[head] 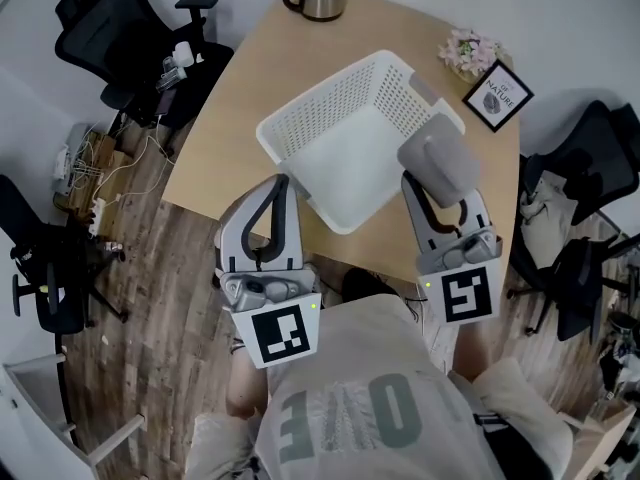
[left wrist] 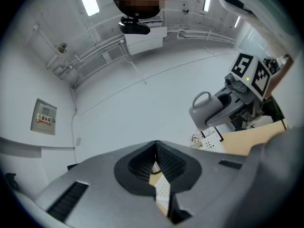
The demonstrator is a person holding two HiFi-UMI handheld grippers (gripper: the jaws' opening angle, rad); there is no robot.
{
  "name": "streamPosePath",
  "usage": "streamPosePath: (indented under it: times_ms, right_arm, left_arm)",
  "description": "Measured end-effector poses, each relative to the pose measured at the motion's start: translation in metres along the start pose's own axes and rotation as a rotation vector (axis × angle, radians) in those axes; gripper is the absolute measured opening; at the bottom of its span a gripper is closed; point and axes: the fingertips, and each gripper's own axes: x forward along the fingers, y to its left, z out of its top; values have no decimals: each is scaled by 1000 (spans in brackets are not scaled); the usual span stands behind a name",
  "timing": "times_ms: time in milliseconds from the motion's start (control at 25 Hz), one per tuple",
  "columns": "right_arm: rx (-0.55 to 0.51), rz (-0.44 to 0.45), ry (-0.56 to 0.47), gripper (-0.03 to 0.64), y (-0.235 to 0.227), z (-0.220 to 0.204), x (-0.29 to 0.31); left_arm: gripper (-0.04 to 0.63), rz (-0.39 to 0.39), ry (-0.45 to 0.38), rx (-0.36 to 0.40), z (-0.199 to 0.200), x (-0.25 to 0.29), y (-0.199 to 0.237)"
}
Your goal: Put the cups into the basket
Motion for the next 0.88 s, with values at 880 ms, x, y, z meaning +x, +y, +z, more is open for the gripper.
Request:
streamPosePath:
  times_ms: [880]
  right_arm:
    - [-197, 236, 185, 44, -58, -30, 87]
  left_arm:
    - [9, -70, 38, -20, -22, 113, 13]
